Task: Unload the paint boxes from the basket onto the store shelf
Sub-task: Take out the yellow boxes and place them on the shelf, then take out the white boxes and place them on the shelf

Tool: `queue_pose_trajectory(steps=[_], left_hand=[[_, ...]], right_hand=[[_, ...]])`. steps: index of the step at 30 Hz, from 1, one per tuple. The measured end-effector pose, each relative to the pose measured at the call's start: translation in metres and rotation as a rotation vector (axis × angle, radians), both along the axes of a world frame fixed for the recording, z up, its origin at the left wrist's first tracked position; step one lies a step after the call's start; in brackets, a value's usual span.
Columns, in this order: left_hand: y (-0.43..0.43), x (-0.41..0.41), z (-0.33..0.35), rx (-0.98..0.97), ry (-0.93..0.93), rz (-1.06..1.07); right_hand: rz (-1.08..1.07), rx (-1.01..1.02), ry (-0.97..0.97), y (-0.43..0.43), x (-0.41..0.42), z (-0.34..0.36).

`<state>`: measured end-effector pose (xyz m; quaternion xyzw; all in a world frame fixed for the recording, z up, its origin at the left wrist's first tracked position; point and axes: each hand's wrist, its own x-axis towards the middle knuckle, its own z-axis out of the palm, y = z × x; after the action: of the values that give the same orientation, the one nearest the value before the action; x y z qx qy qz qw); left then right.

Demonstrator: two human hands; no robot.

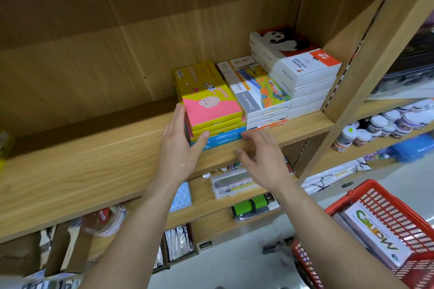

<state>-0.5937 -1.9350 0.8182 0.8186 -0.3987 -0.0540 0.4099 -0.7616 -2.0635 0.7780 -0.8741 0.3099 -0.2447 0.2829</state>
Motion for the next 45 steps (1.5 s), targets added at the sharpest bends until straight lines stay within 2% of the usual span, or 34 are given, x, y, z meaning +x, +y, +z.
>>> queue_pose_trajectory(steps=[3,6,10,15,20,23,28,35,41,45], left_hand=[[0.020,-0.032,0.004,-0.123,-0.174,-0.060],[0.017,-0.076,-0.003,-0.138,-0.123,-0.241],[-0.029,-0.131,-0.037,0.099,-0.005,-0.478],[-0.108,-0.194,-0.117,0.461,0.062,-0.715],[-0.174,-0.267,-0.201,0.718,0.167,-0.839],[-0.207,-0.316,-0.255,0.818,0.227,-0.849],[-0.242,-0.387,-0.357,0.917,0.441,-0.760],[-0.262,-0.416,-0.491,0.876,0.544,-0.552],[-0.249,-0.405,-0.549,0.846,0.655,-0.447],[-0.242,-0.395,-0.558,0.828,0.686,-0.421]], right_hand=[[-0.016,-0.076,0.044,-0.010,-0.029,0.001],[-0.133,-0.110,0.056,-0.027,-0.079,-0.011],[-0.364,0.021,0.182,-0.050,-0.169,-0.049],[-0.683,0.330,0.371,-0.066,-0.300,-0.114],[-0.869,0.601,0.489,-0.072,-0.402,-0.180],[-0.907,0.647,0.507,-0.083,-0.437,-0.218],[-0.934,0.645,0.485,-0.113,-0.462,-0.275],[-0.859,0.499,0.416,-0.164,-0.457,-0.360],[-0.892,0.607,0.545,-0.231,-0.437,-0.435],[-0.921,0.545,0.619,-0.240,-0.431,-0.464]])
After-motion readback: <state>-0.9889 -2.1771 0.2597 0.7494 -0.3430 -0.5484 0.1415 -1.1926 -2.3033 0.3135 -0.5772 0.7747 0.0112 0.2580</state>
